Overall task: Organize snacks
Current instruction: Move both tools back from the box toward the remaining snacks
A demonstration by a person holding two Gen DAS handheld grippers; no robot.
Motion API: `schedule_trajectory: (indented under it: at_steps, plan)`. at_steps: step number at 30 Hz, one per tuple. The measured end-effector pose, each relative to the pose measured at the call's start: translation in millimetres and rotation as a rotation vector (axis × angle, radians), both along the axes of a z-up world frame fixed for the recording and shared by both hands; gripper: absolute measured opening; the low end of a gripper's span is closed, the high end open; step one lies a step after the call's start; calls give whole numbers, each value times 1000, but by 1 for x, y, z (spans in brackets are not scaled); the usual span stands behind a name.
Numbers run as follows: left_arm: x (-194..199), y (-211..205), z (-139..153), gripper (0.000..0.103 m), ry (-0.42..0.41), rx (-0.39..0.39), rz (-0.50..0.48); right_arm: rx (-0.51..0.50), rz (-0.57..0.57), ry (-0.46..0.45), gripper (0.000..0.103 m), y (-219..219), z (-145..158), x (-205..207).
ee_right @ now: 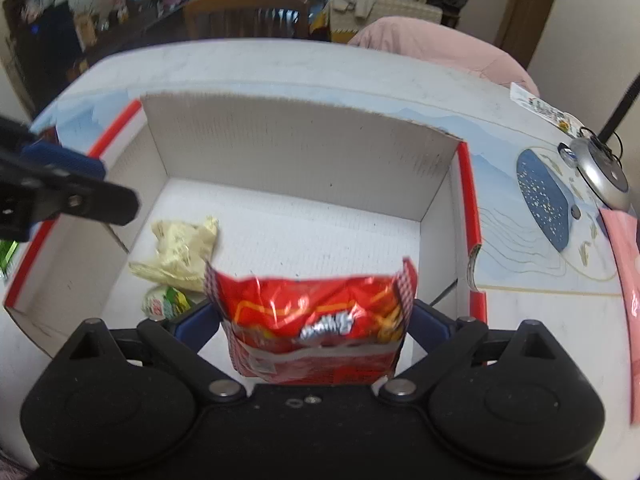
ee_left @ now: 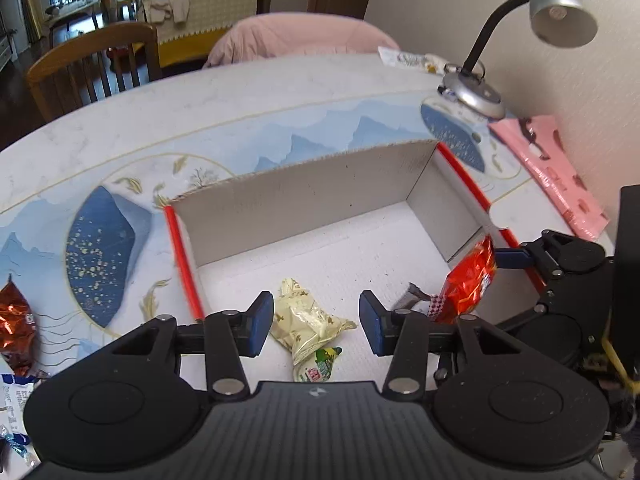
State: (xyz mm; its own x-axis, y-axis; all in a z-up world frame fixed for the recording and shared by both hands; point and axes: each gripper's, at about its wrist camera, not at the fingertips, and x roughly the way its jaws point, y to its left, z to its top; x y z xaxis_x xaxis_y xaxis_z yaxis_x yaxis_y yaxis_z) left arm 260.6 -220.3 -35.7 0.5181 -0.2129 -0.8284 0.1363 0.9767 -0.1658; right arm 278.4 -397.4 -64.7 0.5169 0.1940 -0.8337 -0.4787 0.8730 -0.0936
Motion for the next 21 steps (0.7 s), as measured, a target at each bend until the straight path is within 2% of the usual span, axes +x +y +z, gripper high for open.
schedule_trajectory:
  at_steps: [3,5,10,21]
  plan:
    - [-15,11,10,47,-38,-10,7,51,-23,-23,100,-4,7,-7]
    - [-25,20,17,52,-65,-11,16,83,-31,-48,100,-4,14,-13]
    - [-47,44,31,53,-120,-16,38,129,-47,-105,100,1,33,-33]
    - [-88,98,42,53,-190,0,85,231,-2,-194,103,46,72,-84]
